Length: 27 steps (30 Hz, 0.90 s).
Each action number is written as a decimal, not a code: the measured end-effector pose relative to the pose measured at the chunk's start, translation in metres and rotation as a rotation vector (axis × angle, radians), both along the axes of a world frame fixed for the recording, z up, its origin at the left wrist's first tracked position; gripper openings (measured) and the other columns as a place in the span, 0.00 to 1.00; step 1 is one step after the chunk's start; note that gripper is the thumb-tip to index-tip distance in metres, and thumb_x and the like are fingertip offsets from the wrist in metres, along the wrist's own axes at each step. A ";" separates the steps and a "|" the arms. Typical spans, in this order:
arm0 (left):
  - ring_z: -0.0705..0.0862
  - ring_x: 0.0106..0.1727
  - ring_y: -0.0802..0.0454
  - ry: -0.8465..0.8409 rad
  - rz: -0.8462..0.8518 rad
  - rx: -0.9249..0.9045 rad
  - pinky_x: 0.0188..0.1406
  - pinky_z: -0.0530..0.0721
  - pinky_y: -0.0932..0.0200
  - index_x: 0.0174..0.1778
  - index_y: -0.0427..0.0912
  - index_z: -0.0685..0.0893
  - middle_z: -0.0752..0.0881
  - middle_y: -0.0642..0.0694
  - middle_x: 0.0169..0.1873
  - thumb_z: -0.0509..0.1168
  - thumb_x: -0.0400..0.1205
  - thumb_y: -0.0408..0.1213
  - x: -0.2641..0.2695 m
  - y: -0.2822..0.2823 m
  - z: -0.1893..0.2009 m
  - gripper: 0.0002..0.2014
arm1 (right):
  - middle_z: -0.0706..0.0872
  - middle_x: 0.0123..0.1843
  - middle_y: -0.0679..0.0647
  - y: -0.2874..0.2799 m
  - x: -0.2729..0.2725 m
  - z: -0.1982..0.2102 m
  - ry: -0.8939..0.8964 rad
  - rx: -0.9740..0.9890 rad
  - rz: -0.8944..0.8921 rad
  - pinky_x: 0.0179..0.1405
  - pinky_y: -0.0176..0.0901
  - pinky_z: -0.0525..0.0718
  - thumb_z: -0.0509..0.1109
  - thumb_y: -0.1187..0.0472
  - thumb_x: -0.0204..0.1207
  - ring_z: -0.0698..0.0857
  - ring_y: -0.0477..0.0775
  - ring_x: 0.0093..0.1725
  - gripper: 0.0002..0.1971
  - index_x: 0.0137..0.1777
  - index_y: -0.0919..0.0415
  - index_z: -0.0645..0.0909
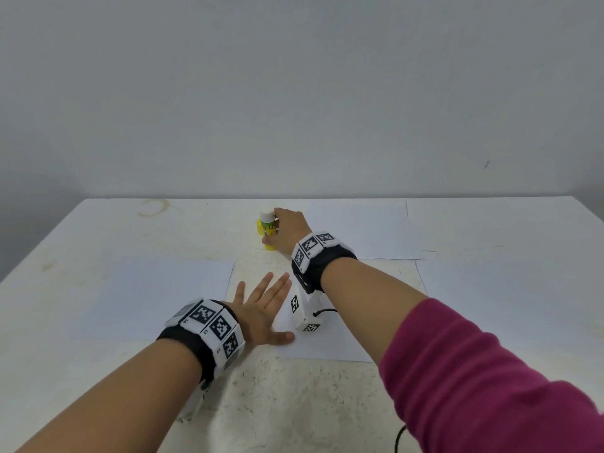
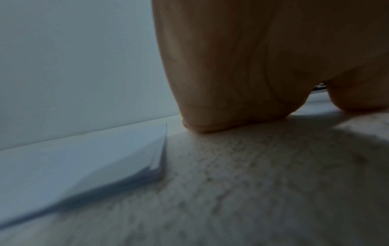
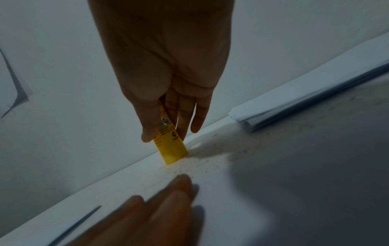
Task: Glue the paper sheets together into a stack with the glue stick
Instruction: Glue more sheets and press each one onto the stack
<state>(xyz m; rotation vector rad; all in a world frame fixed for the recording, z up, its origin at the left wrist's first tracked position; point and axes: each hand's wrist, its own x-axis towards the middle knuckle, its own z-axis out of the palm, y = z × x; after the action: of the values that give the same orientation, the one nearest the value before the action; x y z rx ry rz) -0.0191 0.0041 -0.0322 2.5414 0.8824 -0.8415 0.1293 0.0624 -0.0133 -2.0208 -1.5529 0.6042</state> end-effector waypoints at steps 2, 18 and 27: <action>0.20 0.75 0.56 -0.010 -0.015 -0.004 0.76 0.29 0.35 0.79 0.47 0.24 0.19 0.58 0.74 0.41 0.63 0.84 -0.001 0.001 0.000 0.60 | 0.84 0.61 0.58 0.000 -0.001 0.002 -0.013 -0.020 -0.006 0.55 0.42 0.77 0.75 0.59 0.74 0.82 0.58 0.60 0.21 0.64 0.64 0.77; 0.25 0.78 0.57 -0.046 -0.006 -0.006 0.77 0.30 0.37 0.80 0.49 0.26 0.21 0.60 0.73 0.25 0.38 0.89 -0.001 0.002 -0.002 0.74 | 0.73 0.77 0.57 -0.135 0.101 0.055 -0.309 -0.266 -0.077 0.67 0.36 0.67 0.80 0.51 0.68 0.71 0.55 0.75 0.41 0.78 0.63 0.67; 0.28 0.82 0.52 0.041 0.004 0.026 0.78 0.32 0.36 0.81 0.46 0.27 0.26 0.54 0.80 0.44 0.58 0.78 0.001 -0.002 0.008 0.62 | 0.49 0.83 0.62 -0.237 0.175 0.011 -0.351 -0.773 -0.225 0.80 0.58 0.62 0.83 0.35 0.53 0.53 0.61 0.83 0.70 0.82 0.67 0.42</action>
<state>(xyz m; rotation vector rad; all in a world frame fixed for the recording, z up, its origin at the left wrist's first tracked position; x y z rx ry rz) -0.0186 0.0017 -0.0244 2.5523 0.9171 -0.8893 0.3039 -0.1743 -0.0020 -2.9655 -1.3533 0.8881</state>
